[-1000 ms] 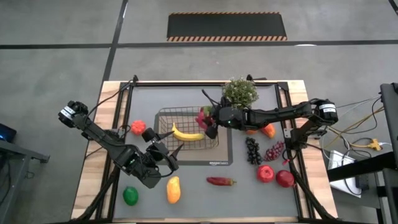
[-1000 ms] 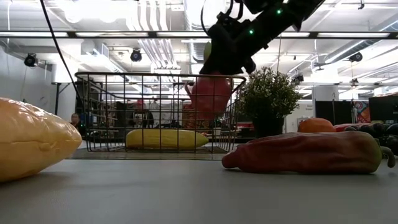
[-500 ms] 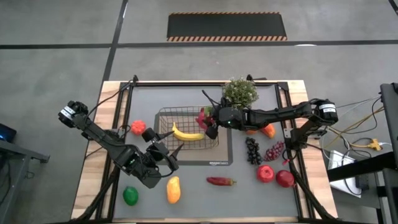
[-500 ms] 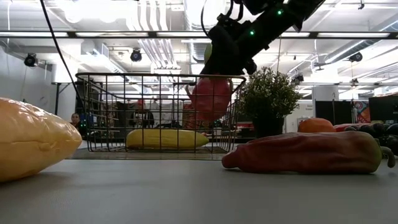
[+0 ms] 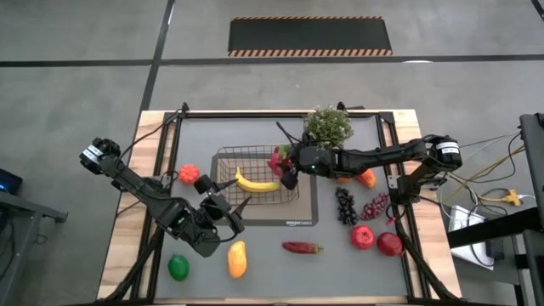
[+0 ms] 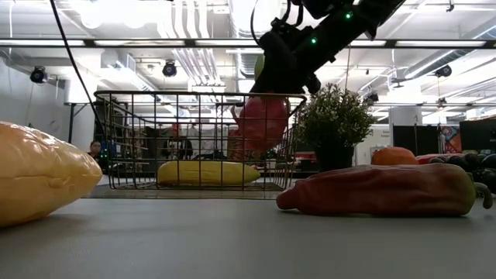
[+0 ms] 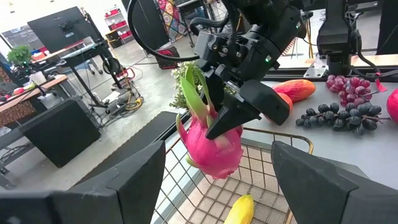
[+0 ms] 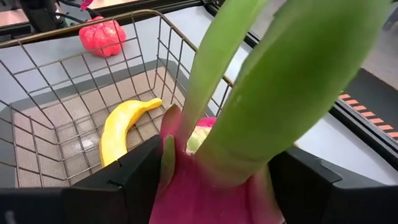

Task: Build produce basket
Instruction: Put the dragon fruit into the wire basket, then put the mango into the wire basket

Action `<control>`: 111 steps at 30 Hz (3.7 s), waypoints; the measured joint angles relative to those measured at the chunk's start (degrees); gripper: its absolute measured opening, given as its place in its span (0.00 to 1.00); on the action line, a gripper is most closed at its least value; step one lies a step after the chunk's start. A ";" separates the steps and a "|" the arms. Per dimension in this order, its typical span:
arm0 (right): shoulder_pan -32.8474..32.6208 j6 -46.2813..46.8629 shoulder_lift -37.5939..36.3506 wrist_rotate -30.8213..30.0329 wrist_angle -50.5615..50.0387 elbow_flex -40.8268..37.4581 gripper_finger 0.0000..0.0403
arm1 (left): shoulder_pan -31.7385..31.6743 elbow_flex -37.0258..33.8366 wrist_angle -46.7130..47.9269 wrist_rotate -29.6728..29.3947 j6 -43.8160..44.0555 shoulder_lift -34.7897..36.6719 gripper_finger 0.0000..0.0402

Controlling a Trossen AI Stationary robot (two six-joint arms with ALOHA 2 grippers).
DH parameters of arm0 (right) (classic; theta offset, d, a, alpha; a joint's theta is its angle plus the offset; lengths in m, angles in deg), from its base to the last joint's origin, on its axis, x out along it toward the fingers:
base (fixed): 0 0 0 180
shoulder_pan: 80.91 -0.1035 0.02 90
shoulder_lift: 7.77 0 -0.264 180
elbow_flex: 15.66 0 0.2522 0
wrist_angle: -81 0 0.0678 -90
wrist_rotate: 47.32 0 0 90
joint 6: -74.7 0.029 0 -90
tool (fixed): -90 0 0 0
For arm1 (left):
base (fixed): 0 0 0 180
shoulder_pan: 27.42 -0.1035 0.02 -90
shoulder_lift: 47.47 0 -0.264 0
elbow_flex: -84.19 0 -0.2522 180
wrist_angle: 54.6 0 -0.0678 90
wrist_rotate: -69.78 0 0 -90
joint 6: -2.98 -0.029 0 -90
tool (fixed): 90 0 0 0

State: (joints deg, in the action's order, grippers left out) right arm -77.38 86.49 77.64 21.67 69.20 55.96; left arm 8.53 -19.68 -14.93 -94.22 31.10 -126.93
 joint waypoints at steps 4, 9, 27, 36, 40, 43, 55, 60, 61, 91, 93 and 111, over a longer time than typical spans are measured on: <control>0.00 2.45 0.00 0.00 -0.02 -0.01 0.73 | 0.00 0.00 0.00 0.02 0.00 0.00 0.68; 0.02 3.96 -0.09 0.00 -0.53 0.43 0.84 | 0.00 0.00 -0.02 0.22 0.02 0.00 0.68; -3.51 -2.12 -7.16 0.46 -15.54 7.72 0.82 | 0.10 -0.02 -6.45 21.52 0.26 -0.02 0.68; -14.08 -4.37 -15.05 0.62 -23.53 7.55 0.81 | 1.99 0.13 -10.31 39.62 6.46 -0.02 0.68; -19.43 -4.35 -17.09 0.55 -25.91 7.55 0.81 | 3.20 0.26 -10.47 45.85 17.31 -0.05 0.68; -22.83 -4.49 -17.59 0.50 -26.09 7.51 0.81 | 4.22 0.14 -9.52 48.68 27.44 -1.27 0.68; -29.57 -6.78 -17.29 0.44 -28.87 7.26 0.81 | 5.35 8.06 9.40 57.99 74.84 -16.31 0.68; -29.53 -6.88 -17.33 0.44 -29.70 7.26 0.81 | 5.30 16.43 22.71 60.28 76.58 -22.23 0.68; -29.53 -6.72 -17.33 0.44 -30.05 7.26 0.81 | 5.17 17.56 23.96 60.29 76.59 -23.17 0.68; -29.55 -7.60 -17.29 0.46 -31.91 6.66 0.81 | 4.94 17.97 25.53 61.78 79.60 -27.54 0.68; -29.55 -7.94 -17.29 0.46 -31.93 6.61 0.81 | 4.94 17.97 25.53 61.88 79.60 -27.53 0.68; -29.53 -8.94 -17.29 0.46 -31.93 6.54 0.81 | 4.90 13.31 18.92 64.04 83.06 -27.23 0.68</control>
State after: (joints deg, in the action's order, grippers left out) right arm -106.91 77.55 60.35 22.13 37.26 62.51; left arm 13.42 -6.37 3.99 -30.18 114.16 -154.16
